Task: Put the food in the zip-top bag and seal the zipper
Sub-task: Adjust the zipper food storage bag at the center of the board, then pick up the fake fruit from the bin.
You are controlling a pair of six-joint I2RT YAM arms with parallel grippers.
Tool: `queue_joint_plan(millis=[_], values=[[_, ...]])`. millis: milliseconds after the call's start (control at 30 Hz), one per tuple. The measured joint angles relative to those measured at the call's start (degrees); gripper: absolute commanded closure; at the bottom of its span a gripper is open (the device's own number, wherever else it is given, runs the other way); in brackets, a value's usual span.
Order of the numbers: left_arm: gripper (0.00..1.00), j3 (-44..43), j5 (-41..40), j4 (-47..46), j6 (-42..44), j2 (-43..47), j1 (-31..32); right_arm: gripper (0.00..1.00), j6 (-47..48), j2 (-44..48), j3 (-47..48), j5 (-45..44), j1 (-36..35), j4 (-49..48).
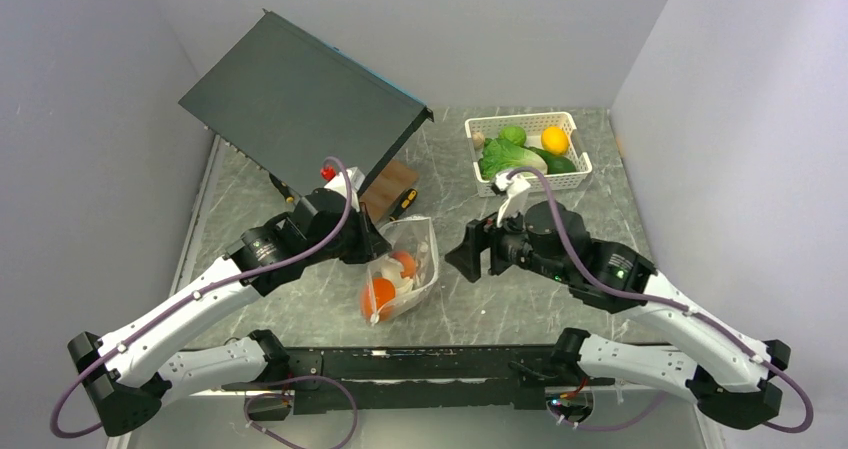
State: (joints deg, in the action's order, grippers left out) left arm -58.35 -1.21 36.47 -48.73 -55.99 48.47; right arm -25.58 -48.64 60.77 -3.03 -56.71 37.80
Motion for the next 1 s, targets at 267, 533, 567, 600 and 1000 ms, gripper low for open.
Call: queue_joint_plan(millis=[267,533,567,600,1000], values=[[1.0,0.02,-0.17,1.18,-0.17,0.0,0.0,0.18,-0.44,1.99,7.67,-18.32,0.0,7.72],[1.0,-0.17,0.39,1.29,0.7,-0.46,0.0,0.2,-2.03,-2.19,11.47,-32.11,5.27,8.72],[1.0,-0.13,0.63,1.01,1.05,-0.39,0.0,0.2,-1.88,-3.56,12.31,-31.8,7.98,8.39],[1.0,-0.02,1.03,0.63,1.51,-0.26,0.0,0.2,-1.6,-5.57,13.29,-30.91,12.11,7.54],[1.0,0.68,5.29,-2.08,6.51,-0.83,0.11,0.21,-1.03,-32.74,18.62,-18.01,42.27,-2.08]])
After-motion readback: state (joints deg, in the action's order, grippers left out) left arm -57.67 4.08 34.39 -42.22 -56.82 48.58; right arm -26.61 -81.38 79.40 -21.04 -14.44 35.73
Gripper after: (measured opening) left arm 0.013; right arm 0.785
